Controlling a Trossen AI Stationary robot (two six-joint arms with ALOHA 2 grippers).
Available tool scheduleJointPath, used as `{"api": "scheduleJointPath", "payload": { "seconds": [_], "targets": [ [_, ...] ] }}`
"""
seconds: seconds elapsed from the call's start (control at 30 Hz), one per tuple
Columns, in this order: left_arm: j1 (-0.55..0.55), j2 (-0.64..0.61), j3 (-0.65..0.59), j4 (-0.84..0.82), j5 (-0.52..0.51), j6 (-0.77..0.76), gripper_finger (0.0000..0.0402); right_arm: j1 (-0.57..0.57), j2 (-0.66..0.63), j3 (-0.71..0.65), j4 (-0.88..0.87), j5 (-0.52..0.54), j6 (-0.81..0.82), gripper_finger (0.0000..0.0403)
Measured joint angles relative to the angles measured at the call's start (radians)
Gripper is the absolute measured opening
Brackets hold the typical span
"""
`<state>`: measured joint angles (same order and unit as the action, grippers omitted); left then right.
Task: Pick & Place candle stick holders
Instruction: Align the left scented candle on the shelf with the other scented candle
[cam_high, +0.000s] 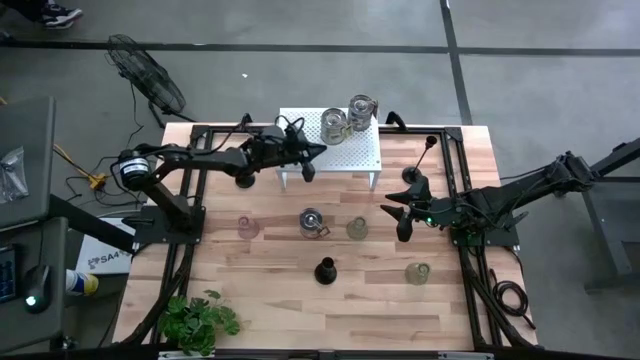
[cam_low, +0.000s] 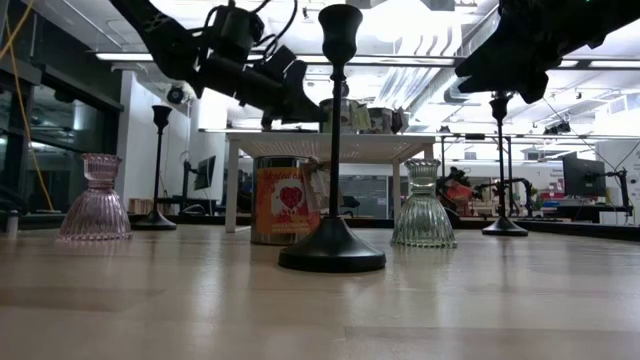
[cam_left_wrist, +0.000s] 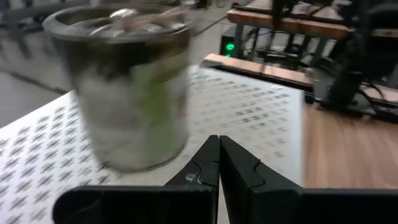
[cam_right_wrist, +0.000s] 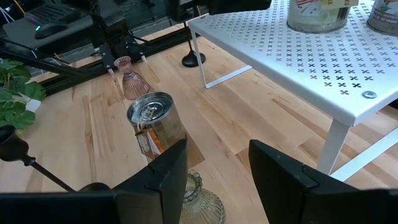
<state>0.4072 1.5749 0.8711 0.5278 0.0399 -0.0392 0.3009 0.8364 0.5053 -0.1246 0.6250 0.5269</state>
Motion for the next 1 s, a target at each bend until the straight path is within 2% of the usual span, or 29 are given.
{"api": "scheduleJointPath", "payload": {
  "seconds": [0.27,0.4,0.6,0.7,0.83,1.0],
  "targets": [
    [-0.007,0.014,0.000,0.083,0.018,0.098,0.0000,0.000,0.000,0.000,0.000,0.000,-0.006,0.0162],
    [-0.008,0.014,0.000,0.107,0.130,0.142,0.0000,0.000,0.000,0.000,0.000,0.000,-0.007,0.0162],
    [0.003,0.014,0.000,0.109,0.187,0.153,0.0000,0.000,0.000,0.000,0.001,0.001,-0.007,0.0162],
    [0.040,0.015,0.000,0.123,0.260,0.127,0.0000,0.000,0.000,0.000,0.001,0.003,-0.007,0.0162],
    [0.084,0.047,0.016,0.118,0.297,0.089,0.0000,0.000,0.000,0.000,0.000,0.004,-0.007,0.0162],
    [0.083,0.100,0.072,0.130,0.364,0.087,0.0000,-0.002,0.000,0.000,0.001,0.004,-0.011,0.0162]
  ]
}}
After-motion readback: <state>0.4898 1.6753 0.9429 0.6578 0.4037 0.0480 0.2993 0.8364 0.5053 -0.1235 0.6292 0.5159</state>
